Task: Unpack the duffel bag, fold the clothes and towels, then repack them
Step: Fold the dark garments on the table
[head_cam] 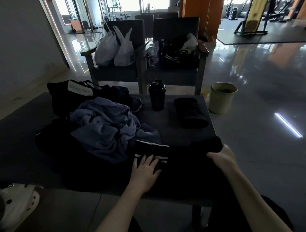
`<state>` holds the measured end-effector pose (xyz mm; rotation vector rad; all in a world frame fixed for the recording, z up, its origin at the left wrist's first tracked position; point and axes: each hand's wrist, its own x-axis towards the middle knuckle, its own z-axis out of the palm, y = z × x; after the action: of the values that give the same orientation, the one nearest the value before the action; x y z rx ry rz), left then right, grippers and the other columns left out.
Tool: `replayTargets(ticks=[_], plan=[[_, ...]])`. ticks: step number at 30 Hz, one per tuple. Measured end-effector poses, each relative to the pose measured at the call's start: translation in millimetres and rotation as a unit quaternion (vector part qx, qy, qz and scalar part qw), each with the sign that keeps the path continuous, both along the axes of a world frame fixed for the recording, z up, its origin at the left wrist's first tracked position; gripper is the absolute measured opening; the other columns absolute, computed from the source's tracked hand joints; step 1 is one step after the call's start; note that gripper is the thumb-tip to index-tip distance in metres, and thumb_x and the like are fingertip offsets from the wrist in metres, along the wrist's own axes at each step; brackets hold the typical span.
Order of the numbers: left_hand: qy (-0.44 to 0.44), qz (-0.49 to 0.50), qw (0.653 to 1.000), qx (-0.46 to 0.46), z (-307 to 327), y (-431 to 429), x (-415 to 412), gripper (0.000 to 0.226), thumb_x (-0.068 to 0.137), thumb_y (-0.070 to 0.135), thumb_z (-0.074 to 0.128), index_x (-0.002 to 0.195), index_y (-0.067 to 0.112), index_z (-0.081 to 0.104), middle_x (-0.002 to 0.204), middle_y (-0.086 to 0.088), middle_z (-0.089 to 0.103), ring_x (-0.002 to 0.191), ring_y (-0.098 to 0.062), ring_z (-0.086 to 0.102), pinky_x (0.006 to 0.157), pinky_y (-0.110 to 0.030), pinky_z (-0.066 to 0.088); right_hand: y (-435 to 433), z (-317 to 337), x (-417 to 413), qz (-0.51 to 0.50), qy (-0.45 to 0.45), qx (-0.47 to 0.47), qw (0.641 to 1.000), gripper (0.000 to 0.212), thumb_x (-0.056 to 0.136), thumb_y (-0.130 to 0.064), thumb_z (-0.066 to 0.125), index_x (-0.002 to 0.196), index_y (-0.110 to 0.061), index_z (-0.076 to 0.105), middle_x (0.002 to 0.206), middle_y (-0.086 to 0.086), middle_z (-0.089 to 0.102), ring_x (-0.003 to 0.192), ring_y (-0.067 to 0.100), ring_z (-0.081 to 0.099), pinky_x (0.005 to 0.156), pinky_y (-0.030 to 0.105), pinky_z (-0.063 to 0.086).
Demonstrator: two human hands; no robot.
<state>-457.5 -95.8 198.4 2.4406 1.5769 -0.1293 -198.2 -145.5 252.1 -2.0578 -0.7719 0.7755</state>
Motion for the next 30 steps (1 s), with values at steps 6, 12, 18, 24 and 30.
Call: replayTargets(ticks=[6, 12, 18, 24, 30], plan=[[0.011, 0.006, 1.000, 0.026, -9.3, -4.1, 4.0, 0.054, 0.100, 0.045, 0.026, 0.151, 0.029, 0.014, 0.160, 0.007, 0.004, 0.147, -0.017, 0.002, 0.118, -0.044, 0.003, -0.5, 7.5, -31.4, 0.097, -0.062, -0.036, 0.993, 0.065, 0.077, -0.028, 0.063, 0.137, -0.022, 0.039, 0.098, 0.002, 0.060, 0.084, 0.020, 0.059, 0.076, 0.032, 0.049], [-0.028, -0.012, 1.000, 0.006, -4.9, 10.5, -9.0, 0.050, 0.100, 0.040, 0.032, 0.149, 0.029, 0.026, 0.158, 0.010, 0.015, 0.146, -0.013, 0.009, 0.118, -0.040, 0.007, 16.5, 38.3, -56.9, 0.143, -0.145, -0.035, 0.978, 0.065, 0.078, -0.018, 0.061, 0.138, -0.015, 0.035, 0.107, 0.009, 0.059, 0.091, 0.025, 0.057, 0.074, 0.031, 0.045], [-0.214, 0.005, 0.977, -0.012, -12.0, 9.7, -13.4, 0.039, 0.098, 0.020, 0.043, 0.137, 0.025, 0.048, 0.149, 0.003, 0.039, 0.137, -0.011, 0.032, 0.112, -0.028, 0.020, 47.0, 56.2, -105.7, 0.213, -0.146, -0.031, 0.966, 0.056, 0.079, -0.019, 0.065, 0.127, -0.007, 0.039, 0.115, 0.014, 0.057, 0.103, 0.030, 0.057, 0.073, 0.028, 0.041], [-0.563, 0.249, 0.779, -0.121, 5.5, 9.6, -26.8, 0.025, 0.102, 0.022, 0.041, 0.087, 0.014, 0.059, 0.089, -0.004, 0.061, 0.091, -0.025, 0.058, 0.082, -0.035, 0.045, 53.4, 18.4, -133.1, 0.248, 0.038, 0.063, 0.966, 0.057, 0.085, -0.016, 0.063, 0.138, -0.014, 0.043, 0.107, -0.002, 0.057, 0.083, 0.013, 0.063, 0.076, 0.023, 0.055], [-0.333, 0.237, 0.904, -0.131, 19.1, 14.6, -27.8, 0.065, 0.086, 0.067, 0.043, 0.099, 0.007, 0.062, 0.108, -0.009, 0.061, 0.098, -0.025, 0.058, 0.091, -0.040, 0.046, 45.6, -13.1, -110.5, 0.272, -0.188, 0.052, 0.942, 0.052, 0.085, -0.019, 0.062, 0.135, -0.015, 0.049, 0.144, 0.000, 0.043, 0.132, 0.022, 0.039, 0.107, 0.036, 0.036]])
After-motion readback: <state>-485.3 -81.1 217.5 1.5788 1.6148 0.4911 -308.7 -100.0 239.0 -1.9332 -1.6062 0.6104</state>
